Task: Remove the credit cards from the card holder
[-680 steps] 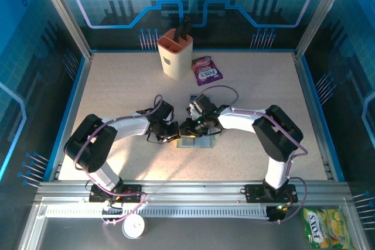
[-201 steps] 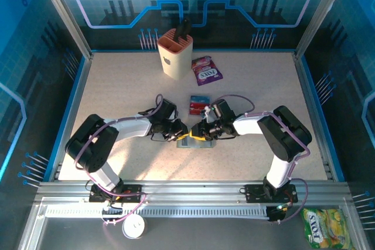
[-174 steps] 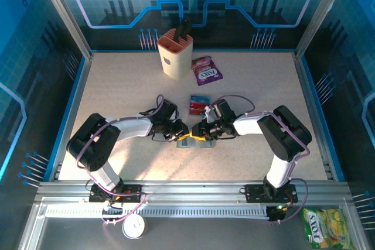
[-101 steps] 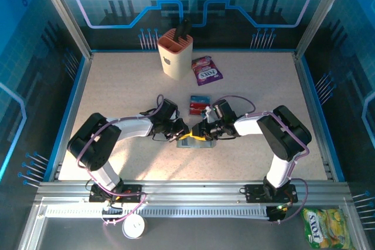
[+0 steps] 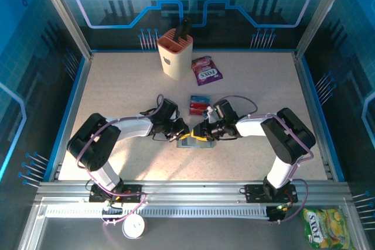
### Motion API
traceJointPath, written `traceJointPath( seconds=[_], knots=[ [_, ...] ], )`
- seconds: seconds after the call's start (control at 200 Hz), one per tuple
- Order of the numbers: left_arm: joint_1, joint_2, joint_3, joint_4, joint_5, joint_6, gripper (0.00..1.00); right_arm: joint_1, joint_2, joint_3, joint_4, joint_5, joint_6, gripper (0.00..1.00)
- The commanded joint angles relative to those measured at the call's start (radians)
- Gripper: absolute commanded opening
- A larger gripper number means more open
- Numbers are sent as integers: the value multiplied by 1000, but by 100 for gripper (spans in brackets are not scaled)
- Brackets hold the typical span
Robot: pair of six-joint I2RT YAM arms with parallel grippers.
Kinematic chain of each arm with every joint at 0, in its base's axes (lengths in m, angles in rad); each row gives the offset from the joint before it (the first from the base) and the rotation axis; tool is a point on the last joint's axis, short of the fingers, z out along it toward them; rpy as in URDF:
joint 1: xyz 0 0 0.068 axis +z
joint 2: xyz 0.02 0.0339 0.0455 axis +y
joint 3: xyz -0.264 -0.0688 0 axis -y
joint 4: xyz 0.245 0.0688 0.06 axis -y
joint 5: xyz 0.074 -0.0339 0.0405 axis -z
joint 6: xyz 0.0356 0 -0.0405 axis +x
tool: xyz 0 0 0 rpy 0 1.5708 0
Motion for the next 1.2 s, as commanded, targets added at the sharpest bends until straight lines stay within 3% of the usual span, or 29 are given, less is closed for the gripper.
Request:
traceJointPath(
  seconds=[0.0, 0.305, 0.805, 1.196],
  knots=[
    [-16, -27, 52, -33, 26, 6, 13, -18, -80, 4, -109, 45, -47, 35],
    [-46, 21, 125, -59, 29, 4, 13, -76, -220, 14, -276, 120, -136, 36],
    [-95, 137, 238, -93, 35, 15, 13, -163, -336, -49, -318, 120, -160, 36],
    [-107, 200, 331, -111, 60, 31, 23, -176, -372, -54, -351, 123, -161, 37]
  ],
)
